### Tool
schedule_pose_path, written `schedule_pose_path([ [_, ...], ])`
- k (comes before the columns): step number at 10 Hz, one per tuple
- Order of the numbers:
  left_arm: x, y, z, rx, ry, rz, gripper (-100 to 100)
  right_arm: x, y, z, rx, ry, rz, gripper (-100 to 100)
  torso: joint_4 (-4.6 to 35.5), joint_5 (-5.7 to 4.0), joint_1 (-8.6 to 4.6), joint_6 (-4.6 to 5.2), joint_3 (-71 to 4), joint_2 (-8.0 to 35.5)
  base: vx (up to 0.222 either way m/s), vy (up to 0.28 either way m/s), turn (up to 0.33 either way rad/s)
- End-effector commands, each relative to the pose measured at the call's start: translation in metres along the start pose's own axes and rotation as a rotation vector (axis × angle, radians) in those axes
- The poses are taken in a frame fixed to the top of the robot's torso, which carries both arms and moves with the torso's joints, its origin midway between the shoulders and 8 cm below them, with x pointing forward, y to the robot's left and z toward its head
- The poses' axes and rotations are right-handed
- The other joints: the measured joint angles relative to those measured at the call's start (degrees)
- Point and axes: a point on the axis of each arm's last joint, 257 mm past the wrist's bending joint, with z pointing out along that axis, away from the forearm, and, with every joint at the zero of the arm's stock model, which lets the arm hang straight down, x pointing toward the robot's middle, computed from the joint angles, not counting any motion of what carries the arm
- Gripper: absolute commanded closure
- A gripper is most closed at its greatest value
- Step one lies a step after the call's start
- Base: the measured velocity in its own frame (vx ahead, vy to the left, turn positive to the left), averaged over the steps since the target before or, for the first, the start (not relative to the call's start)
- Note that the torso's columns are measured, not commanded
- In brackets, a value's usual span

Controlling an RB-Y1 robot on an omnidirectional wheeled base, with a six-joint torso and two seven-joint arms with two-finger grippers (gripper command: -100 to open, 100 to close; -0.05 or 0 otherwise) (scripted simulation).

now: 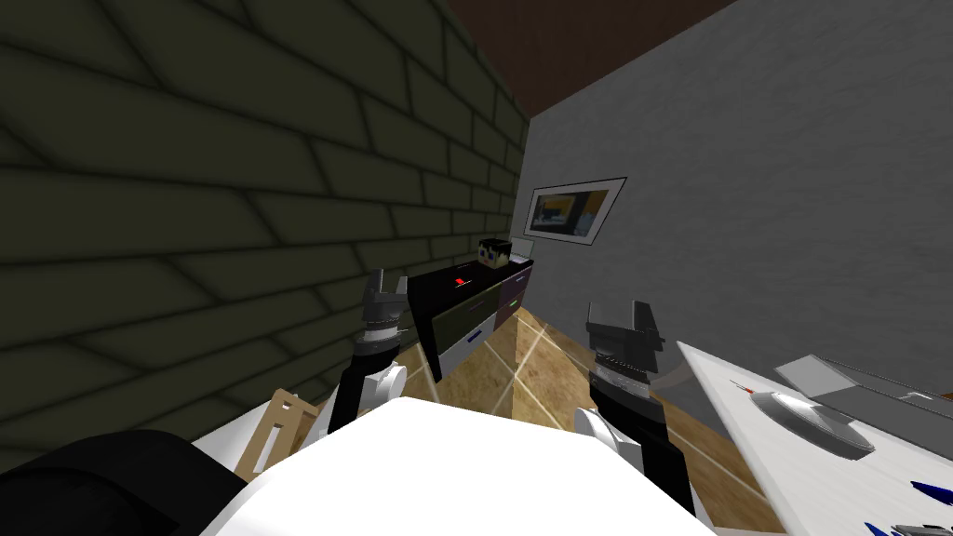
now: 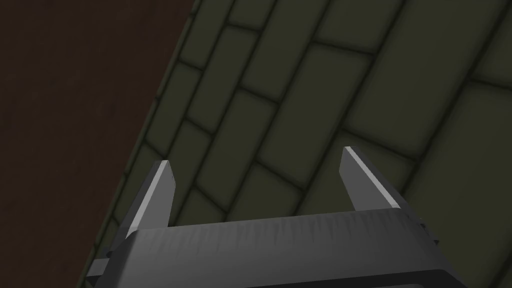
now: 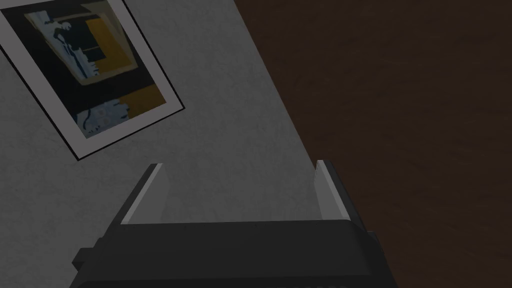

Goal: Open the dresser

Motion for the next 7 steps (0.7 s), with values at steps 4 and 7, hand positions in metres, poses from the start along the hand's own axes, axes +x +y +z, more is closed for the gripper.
schedule_pose_path([
  [4,0.0,-0.0001,0.0,0.0,0.0,0.0,0,0.0,0.0001,0.0,0.0,0.0,0.0,0,14.2,0.0,0.0,0.0,-28.5,14.2,0.0,0.0,0.0],
  [7,0.0,-0.0001,0.0001,0.0,0.0,0.0,0,0.0,0.0001,0.0,0.0,0.0,0.0,0,26.9,0.0,0.0,0.0,-53.8,26.9,0.0,0.0,0.0],
])
